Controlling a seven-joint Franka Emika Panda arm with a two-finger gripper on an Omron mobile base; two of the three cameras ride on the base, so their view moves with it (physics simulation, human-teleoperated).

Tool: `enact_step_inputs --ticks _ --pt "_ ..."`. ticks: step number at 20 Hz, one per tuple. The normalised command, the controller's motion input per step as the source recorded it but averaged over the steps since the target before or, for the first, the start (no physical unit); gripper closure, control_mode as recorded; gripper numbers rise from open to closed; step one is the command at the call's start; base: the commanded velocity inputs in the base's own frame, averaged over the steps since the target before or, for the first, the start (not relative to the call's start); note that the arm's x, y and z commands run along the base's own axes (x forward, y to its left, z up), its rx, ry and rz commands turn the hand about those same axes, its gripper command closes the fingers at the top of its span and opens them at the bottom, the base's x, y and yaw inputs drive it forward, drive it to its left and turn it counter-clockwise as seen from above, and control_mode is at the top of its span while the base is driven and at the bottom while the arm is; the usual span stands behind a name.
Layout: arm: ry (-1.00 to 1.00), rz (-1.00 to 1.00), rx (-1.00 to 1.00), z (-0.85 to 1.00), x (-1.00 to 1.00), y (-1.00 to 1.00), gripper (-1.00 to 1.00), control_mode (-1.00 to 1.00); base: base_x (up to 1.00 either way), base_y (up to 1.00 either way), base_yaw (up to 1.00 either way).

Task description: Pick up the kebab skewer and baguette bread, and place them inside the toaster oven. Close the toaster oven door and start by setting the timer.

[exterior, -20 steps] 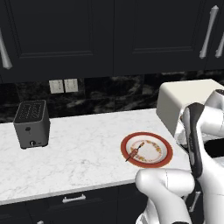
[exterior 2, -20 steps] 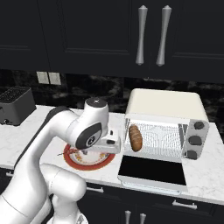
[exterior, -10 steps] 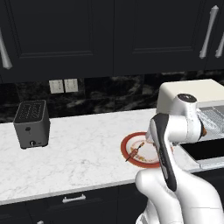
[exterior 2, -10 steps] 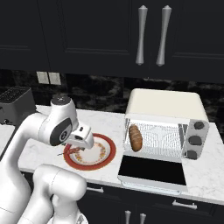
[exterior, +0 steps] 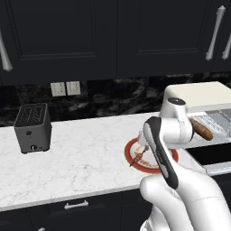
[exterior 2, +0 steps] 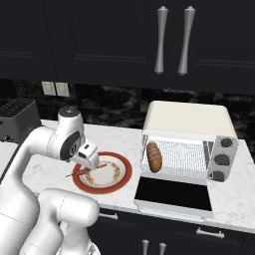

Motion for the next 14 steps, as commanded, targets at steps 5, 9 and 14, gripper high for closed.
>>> enact_step_inputs --ticks 5,9,14 --pt "0.01 -0.10 0.08 -0.37 0.52 0.07 -1.00 -1.00 0.00 0.00 0.00" --pt "0.00 -0.09 0.05 -0.57 0.25 0.11 -1.00 -1.00 0.00 0.00 0.00" --pt "0.00 -0.06 0.03 -0.42 0.06 0.09 -1.00 -1.00 0.00 0.00 0.00"
